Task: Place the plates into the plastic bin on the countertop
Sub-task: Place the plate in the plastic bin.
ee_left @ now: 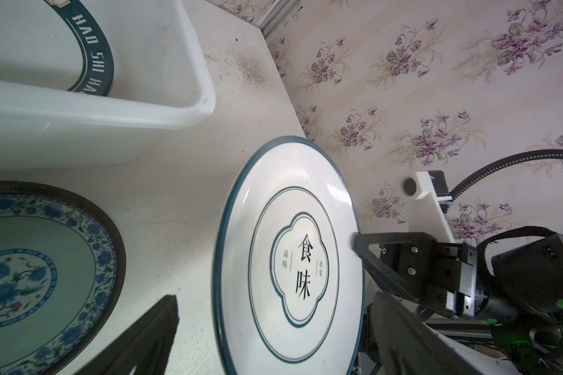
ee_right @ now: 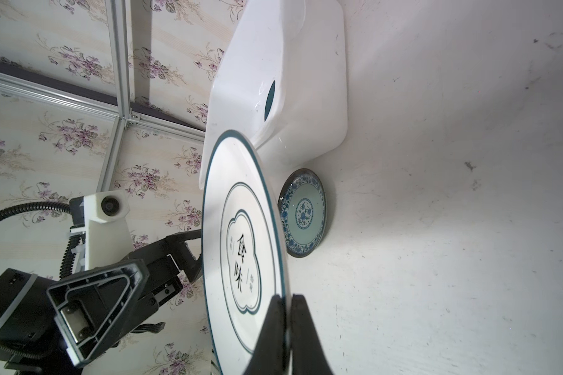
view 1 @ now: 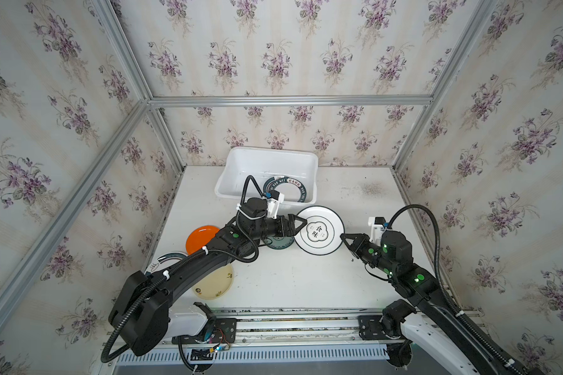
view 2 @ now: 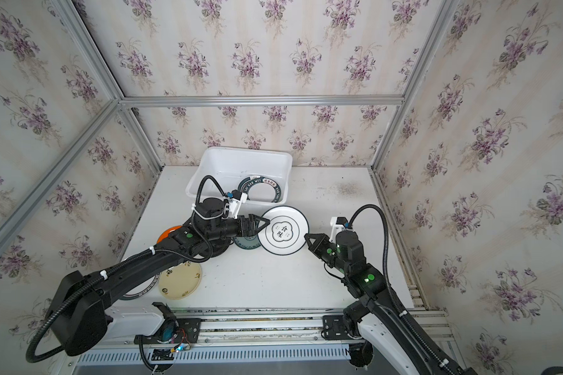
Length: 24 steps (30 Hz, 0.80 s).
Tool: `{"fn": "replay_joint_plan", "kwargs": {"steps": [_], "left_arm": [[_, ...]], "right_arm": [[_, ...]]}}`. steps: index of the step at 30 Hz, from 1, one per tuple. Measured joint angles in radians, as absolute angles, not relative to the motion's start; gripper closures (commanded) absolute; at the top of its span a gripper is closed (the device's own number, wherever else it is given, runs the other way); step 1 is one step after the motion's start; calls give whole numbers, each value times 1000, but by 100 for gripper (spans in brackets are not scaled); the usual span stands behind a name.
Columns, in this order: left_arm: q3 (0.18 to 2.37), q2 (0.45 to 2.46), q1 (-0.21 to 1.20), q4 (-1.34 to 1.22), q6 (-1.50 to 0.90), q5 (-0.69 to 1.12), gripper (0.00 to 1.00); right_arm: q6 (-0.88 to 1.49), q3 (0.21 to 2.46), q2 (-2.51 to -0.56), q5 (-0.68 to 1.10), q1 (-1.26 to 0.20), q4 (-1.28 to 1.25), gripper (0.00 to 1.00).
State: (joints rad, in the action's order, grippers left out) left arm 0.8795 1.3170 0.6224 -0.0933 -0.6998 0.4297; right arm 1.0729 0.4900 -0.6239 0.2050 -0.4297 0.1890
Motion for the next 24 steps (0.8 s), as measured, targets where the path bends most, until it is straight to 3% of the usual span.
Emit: {"fn": "replay_joint_plan", "kwargs": {"steps": [10,14,18,21,23,24], "left_arm": [[880,1338,630,-115,-720,439,16],[882,1342,634,-119,-727,439,33],[886,1345,637,-119,-733,442,44],[889,1348,638,-119,-734,440,60],[891,1352,639,-119,-736,439,77],[891,1354,639,-119,-738,438,79]], "right_arm": [[1073,490,-616,205,-430,189,100],[1073,490,-620,206,-430,188,100],[1073,490,-629,208,-429,185,100],[1073,490,-644,212,-429,164,100],[1073,490,-656,213,-429,152,100],[1073,490,-661,215,-429,148,100]]}}
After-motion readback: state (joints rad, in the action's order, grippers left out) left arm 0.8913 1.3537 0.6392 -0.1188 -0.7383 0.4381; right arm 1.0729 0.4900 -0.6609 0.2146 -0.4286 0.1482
